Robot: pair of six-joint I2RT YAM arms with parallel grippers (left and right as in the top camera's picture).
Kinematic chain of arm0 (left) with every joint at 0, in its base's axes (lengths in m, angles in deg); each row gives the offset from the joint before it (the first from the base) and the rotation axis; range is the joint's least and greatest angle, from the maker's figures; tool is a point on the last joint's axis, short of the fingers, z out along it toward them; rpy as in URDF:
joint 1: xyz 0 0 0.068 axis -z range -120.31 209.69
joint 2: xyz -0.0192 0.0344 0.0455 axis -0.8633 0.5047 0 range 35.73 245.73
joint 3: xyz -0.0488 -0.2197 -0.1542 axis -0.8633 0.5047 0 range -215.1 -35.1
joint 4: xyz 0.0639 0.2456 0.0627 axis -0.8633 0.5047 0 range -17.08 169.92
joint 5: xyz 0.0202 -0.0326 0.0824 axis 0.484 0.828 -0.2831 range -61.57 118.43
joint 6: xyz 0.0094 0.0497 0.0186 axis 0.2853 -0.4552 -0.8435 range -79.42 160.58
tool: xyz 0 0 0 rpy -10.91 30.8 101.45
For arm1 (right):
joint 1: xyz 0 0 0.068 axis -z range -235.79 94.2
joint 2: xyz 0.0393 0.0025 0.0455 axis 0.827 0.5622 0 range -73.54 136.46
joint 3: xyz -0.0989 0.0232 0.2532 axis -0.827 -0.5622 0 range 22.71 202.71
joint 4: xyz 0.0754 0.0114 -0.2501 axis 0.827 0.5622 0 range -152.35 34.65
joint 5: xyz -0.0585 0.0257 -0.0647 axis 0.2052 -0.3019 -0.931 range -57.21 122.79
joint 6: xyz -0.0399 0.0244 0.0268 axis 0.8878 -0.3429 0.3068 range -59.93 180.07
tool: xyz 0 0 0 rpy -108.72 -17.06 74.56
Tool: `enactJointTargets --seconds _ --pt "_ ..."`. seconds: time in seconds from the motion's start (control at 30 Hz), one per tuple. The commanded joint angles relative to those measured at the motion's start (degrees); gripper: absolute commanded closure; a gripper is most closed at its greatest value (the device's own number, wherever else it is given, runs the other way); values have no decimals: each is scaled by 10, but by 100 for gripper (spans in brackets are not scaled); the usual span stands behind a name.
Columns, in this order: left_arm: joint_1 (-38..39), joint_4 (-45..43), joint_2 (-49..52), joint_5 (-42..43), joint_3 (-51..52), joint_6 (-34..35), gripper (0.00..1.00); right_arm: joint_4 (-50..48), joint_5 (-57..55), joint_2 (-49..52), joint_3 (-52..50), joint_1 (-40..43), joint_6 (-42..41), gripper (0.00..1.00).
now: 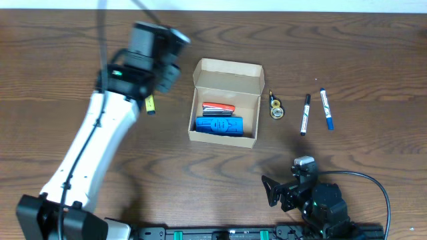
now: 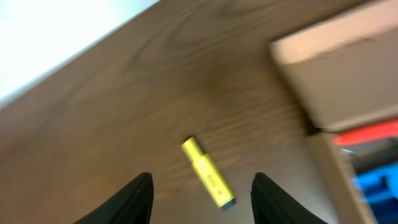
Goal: Pack container
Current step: 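Carry the red stapler into the box beside the duster and release, then move the left gripper to the yellow highlighter and grasp it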
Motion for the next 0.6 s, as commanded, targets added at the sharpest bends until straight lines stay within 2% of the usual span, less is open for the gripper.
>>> enactJointTargets --seconds 0.0,0.13,0.27,0.57 --pt "-53 5 15 12 -2 74 47 1 2 -4 -7 -6 -8 1" --pt "-92 6 45 39 1 86 45 1 2 -4 -7 -6 -8 1" --pt "-99 4 99 77 3 101 45 1 2 -4 -7 -6 -8 1" --pt "-92 -15 212 71 3 173 46 1 2 -4 -7 -6 -8 1"
